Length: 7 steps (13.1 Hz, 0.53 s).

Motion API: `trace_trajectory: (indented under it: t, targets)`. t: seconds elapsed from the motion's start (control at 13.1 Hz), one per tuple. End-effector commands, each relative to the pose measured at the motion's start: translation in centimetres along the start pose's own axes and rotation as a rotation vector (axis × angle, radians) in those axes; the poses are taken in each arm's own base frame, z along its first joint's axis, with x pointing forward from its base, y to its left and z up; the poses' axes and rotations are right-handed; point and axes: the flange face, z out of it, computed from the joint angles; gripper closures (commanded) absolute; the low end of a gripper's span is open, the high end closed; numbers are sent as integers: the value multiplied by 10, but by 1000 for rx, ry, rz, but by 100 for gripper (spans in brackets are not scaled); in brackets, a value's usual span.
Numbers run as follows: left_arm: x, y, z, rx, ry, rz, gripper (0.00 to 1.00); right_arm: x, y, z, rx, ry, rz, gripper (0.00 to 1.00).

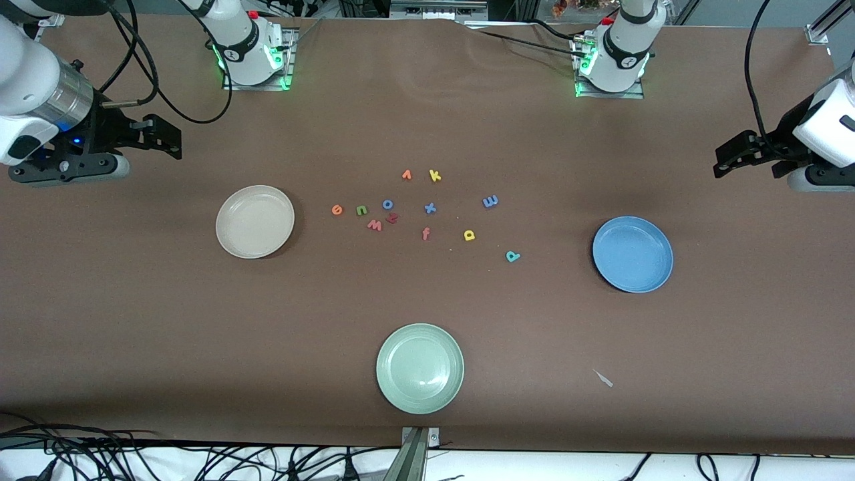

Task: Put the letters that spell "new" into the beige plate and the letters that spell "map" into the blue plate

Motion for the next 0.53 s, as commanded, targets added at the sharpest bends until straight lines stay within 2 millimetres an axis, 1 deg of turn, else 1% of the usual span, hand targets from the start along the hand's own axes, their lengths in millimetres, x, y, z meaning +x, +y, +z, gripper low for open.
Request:
trace_trajectory:
  t: [0.0, 0.46]
  targets:
    - [-7, 0, -5, -6, 8, 0, 0, -7, 1, 0, -12, -21, 10, 0]
    - [-5, 1, -3, -6, 8, 2, 0, -2, 4, 6, -13, -31, 12, 0]
